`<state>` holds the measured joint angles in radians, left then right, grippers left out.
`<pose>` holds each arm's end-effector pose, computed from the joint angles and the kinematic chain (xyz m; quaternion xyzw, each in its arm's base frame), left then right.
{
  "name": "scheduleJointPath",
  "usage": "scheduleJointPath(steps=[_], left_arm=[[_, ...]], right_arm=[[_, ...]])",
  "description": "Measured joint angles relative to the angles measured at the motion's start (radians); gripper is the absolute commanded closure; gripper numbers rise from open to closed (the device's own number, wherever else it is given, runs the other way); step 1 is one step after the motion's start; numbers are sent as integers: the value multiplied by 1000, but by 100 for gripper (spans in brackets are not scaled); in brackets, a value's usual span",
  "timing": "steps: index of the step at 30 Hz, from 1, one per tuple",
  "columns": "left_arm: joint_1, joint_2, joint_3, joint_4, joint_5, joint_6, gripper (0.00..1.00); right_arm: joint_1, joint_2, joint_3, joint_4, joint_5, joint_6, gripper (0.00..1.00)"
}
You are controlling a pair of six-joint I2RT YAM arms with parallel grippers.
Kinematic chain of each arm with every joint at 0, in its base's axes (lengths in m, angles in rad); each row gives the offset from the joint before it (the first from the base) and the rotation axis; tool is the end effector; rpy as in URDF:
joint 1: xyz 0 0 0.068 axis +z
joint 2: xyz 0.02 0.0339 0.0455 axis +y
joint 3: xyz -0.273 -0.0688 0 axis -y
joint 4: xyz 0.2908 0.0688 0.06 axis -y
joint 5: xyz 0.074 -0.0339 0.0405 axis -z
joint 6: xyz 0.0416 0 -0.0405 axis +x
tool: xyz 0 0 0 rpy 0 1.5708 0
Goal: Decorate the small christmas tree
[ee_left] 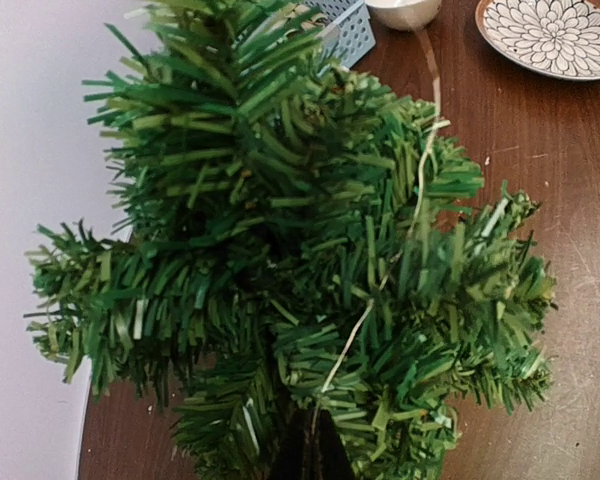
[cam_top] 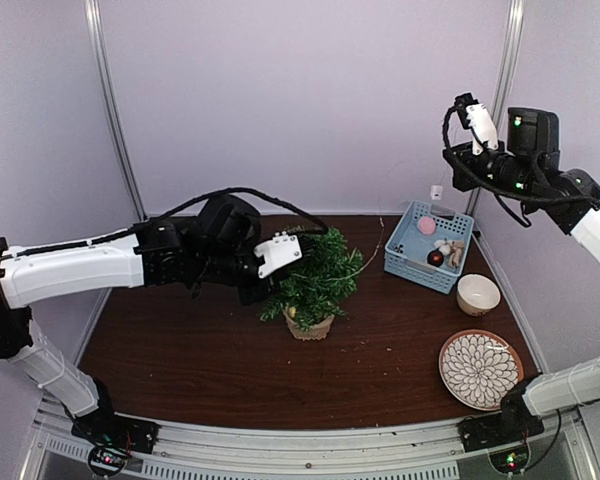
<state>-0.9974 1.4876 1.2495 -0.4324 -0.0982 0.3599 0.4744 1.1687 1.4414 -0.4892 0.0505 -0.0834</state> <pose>0.2120 -0.3208 0.3036 0.5479 0.7134 -0.0942 0.4265 0.2588 0.1306 0.4760 -0.1993 0.7534 0.1024 0.6183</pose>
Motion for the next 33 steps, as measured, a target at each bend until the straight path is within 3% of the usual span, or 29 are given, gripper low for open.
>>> scheduleJointPath(steps=[20,33], left_arm=[[-3,71,50,-53,-169,-46,100],[-3,100,50,-55,-171,-45,100]], right_arm=[[-5,343,294,60,-193,53,100],[13,610,466,35,-320,72,100]])
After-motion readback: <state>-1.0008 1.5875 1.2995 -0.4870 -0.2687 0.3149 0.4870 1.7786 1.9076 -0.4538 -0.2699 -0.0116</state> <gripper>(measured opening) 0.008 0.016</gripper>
